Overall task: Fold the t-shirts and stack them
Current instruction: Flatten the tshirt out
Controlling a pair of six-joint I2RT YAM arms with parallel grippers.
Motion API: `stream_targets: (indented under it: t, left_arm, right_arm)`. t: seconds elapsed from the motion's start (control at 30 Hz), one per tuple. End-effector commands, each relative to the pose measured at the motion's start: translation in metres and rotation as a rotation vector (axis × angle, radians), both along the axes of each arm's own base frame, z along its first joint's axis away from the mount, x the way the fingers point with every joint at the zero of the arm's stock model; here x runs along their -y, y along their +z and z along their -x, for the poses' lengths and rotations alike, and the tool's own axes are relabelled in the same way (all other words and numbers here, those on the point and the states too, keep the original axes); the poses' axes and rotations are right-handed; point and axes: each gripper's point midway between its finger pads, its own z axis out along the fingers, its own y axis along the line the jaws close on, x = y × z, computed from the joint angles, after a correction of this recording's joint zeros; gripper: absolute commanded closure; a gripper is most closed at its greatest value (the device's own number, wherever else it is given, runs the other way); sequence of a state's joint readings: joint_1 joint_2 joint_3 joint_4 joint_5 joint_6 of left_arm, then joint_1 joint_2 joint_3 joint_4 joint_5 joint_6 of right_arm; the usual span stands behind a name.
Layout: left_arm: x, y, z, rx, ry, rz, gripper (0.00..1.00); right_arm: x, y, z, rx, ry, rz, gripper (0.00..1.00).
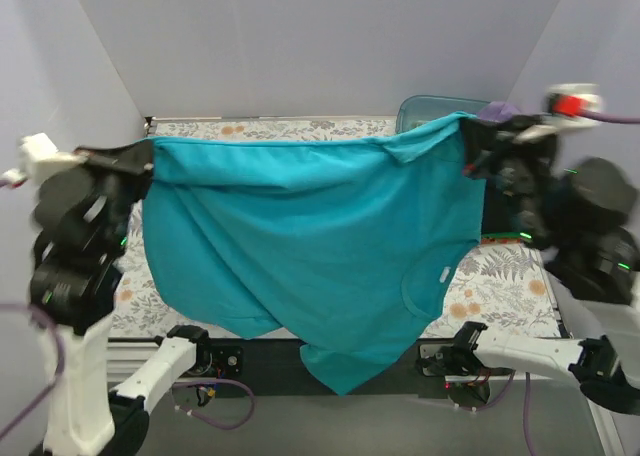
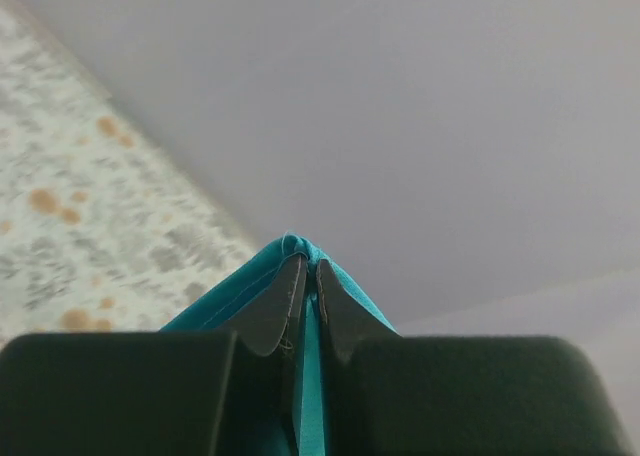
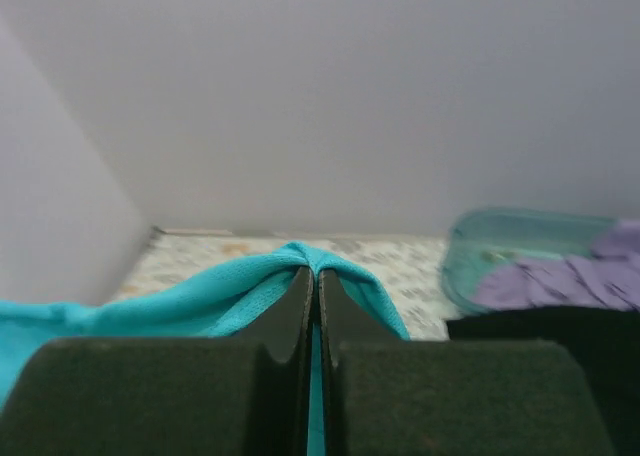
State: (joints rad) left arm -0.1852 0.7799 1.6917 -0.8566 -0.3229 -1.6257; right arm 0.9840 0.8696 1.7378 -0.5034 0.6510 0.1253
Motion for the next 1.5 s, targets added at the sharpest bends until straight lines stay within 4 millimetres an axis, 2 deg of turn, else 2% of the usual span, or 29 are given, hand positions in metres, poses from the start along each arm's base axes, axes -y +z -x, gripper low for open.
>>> stream_targets:
  t: [0.0,0.03,0.07,0.1,0.13,0.17,0.2,0.23,0.3,0.4,0.5,0.53,0.6,0.63,0.67,0.7,0.83,0.9,0.93,1.0,1.03,1.1,1.13,1.23,1.27,1.33,1.37,1.43,1.47]
  left_arm:
    - [-0.008,-0.216,-0.16,-0.708,0.158,-0.11,1.0]
    - [-0.022,-0.25,-0.173,-0.783,0.175,-0.091,1.0]
    - [-0.017,-0.293,-0.199,-0.862,0.132,-0.087,0.81]
    - [-0.024,-0.323,-0.221,-0.916,0.123,-0.077,0.35]
    - [-0.026,-0.337,-0.231,-0.948,0.123,-0.081,0.15]
    - [-0.042,-0.346,-0.239,-0.971,0.158,-0.072,0.04]
    - [-0.047,-0.372,-0.246,-1.046,0.154,-0.076,0.04]
    - [-0.053,-0.362,-0.257,-1.028,0.163,-0.079,0.04]
    - [-0.067,-0.367,-0.255,-1.076,0.195,-0.072,0.03]
    - [-0.071,-0.37,-0.244,-1.087,0.22,-0.086,0.03]
    - [-0.07,-0.379,-0.215,-1.111,0.233,-0.07,0.02]
    - [-0.067,-0.382,-0.208,-1.109,0.226,-0.068,0.02]
    - [-0.06,-0.393,-0.186,-1.108,0.193,-0.058,0.02]
    - [-0.056,-0.396,-0.181,-1.104,0.174,-0.054,0.02]
    - [-0.054,-0.4,-0.174,-1.109,0.161,-0.049,0.02]
    - [-0.051,-0.409,-0.161,-1.121,0.155,-0.037,0.02]
    - [-0.049,-0.431,-0.135,-1.157,0.167,-0.024,0.02]
    - [-0.048,-0.439,-0.126,-1.174,0.172,-0.013,0.02]
    - [-0.047,-0.449,-0.116,-1.193,0.173,-0.009,0.02]
    - [-0.048,-0.458,-0.108,-1.202,0.189,0.002,0.02]
    - [-0.047,-0.467,-0.101,-1.218,0.195,0.014,0.02]
    - [-0.044,-0.474,-0.101,-1.212,0.179,0.02,0.02]
    - [-0.042,-0.484,-0.096,-1.24,0.17,0.019,0.02]
    - [-0.042,-0.499,-0.095,-1.267,0.166,0.016,0.02]
    - [-0.042,-0.509,-0.093,-1.298,0.157,0.01,0.02]
    - [-0.041,-0.517,-0.097,-1.316,0.151,0.008,0.02]
    - [-0.04,-0.523,-0.102,-1.333,0.138,0.006,0.02]
    - [-0.038,-0.526,-0.11,-1.333,0.114,0.011,0.02]
    - [-0.036,-0.528,-0.114,-1.334,0.098,0.011,0.02]
  right_arm:
    - [-0.02,-0.129,-0.136,-0.296,-0.42,0.324,0.99]
    - [-0.036,-0.187,-0.18,-0.398,-0.287,0.373,0.99]
    - [-0.06,-0.232,-0.214,-0.433,-0.204,0.384,0.99]
    - [-0.071,-0.266,-0.251,-0.449,-0.156,0.404,0.98]
    - [-0.077,-0.286,-0.268,-0.473,-0.124,0.42,0.84]
    - [-0.085,-0.283,-0.286,-0.457,-0.096,0.418,0.63]
    - [-0.089,-0.325,-0.307,-0.538,-0.079,0.473,0.43]
    - [-0.091,-0.327,-0.316,-0.556,-0.082,0.484,0.02]
    - [-0.092,-0.325,-0.326,-0.565,-0.095,0.508,0.02]
    - [-0.092,-0.327,-0.318,-0.573,-0.078,0.504,0.02]
    - [-0.096,-0.339,-0.286,-0.618,0.003,0.466,0.02]
    - [-0.094,-0.353,-0.266,-0.657,0.032,0.458,0.02]
    - [-0.107,-0.365,-0.241,-0.69,0.111,0.413,0.01]
    - [-0.107,-0.384,-0.221,-0.722,0.14,0.424,0.02]
    - [-0.111,-0.39,-0.211,-0.724,0.158,0.43,0.01]
    - [-0.125,-0.397,-0.198,-0.721,0.195,0.437,0.02]
    - [-0.167,-0.435,-0.157,-0.781,0.384,0.444,0.02]
    - [-0.186,-0.448,-0.146,-0.803,0.429,0.45,0.02]
    - [-0.194,-0.464,-0.143,-0.836,0.451,0.466,0.02]
    - [-0.208,-0.474,-0.139,-0.859,0.483,0.476,0.02]
    - [-0.21,-0.491,-0.138,-0.9,0.487,0.487,0.01]
    - [-0.207,-0.505,-0.142,-0.947,0.441,0.477,0.02]
    - [-0.202,-0.516,-0.144,-0.979,0.4,0.479,0.02]
    - [-0.183,-0.538,-0.147,-1.054,0.348,0.467,0.02]
    - [-0.173,-0.544,-0.151,-1.083,0.309,0.448,0.02]
    - [-0.152,-0.558,-0.15,-1.132,0.245,0.456,0.02]
    - [-0.134,-0.565,-0.155,-1.16,0.185,0.446,0.02]
    - [-0.119,-0.568,-0.16,-1.185,0.147,0.423,0.02]
    - [-0.099,-0.572,-0.166,-1.201,0.075,0.418,0.01]
